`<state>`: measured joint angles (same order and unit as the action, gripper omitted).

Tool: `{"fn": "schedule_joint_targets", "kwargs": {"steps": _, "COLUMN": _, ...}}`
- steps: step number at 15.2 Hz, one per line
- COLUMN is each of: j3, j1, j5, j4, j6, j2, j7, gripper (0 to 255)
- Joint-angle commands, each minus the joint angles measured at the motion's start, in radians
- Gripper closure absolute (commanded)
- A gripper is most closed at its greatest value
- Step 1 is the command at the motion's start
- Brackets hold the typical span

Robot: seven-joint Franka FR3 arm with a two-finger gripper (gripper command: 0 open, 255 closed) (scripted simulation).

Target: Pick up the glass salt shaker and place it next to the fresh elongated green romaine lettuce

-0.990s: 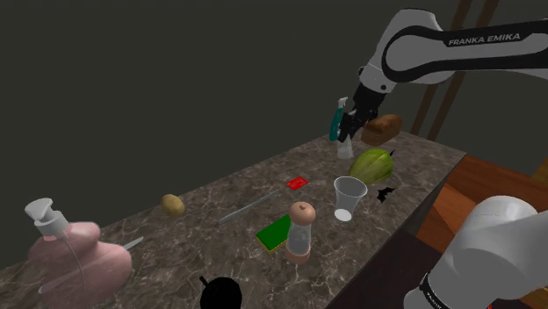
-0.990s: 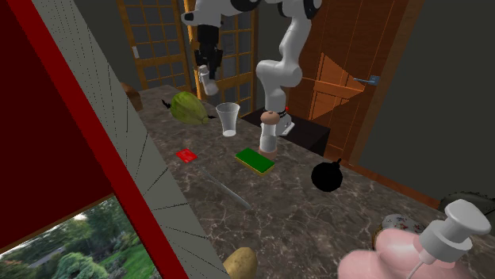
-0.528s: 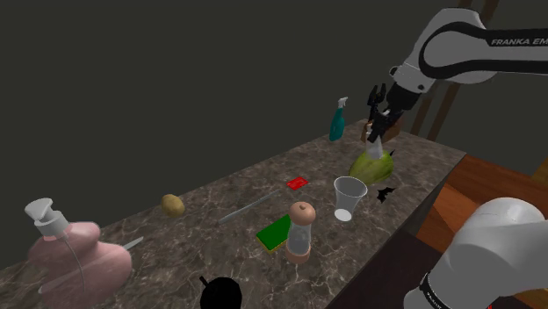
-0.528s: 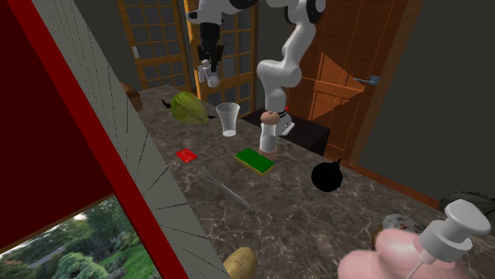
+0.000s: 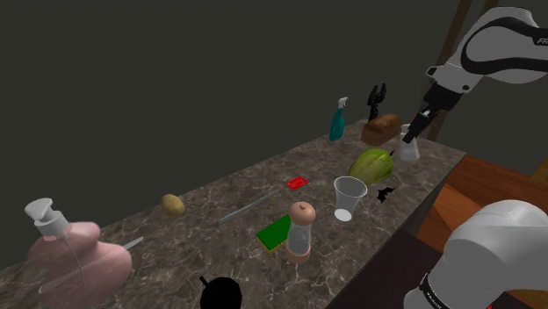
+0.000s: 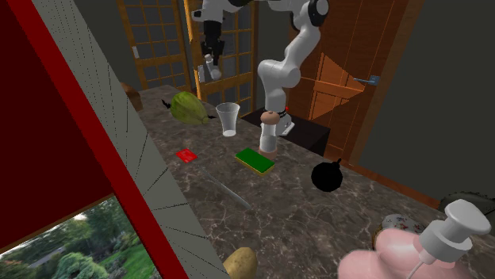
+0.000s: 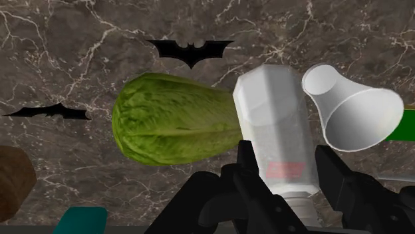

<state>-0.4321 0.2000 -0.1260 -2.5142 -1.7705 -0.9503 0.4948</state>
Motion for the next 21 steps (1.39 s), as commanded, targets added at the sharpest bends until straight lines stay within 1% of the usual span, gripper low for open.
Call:
{"fn": "schedule_joint_targets", "kwargs": {"steps": 1, "j3": -0.045, "j1": 0.024, "j5": -0.032, "j4": 0.005, "j6": 0.023, "j2": -0.016, "j7": 0.049, "gripper": 255}}
{"fn": "schedule_joint_targets", "kwargs": {"steps": 11, "j3": -0.087, "j1": 0.048, "j5": -0.069, "j4": -0.13, "j6": -0.097, "j2": -0.029, "j7": 0.067, "gripper": 255}}
{"fn": "schedule_joint_targets", "kwargs": {"steps": 21, "j3": -0.14, "j1": 0.068, "j5": -0.111, "j4": -0.25, "j6": -0.229, "j2": -0.013, "j7": 0.089, "gripper": 255}}
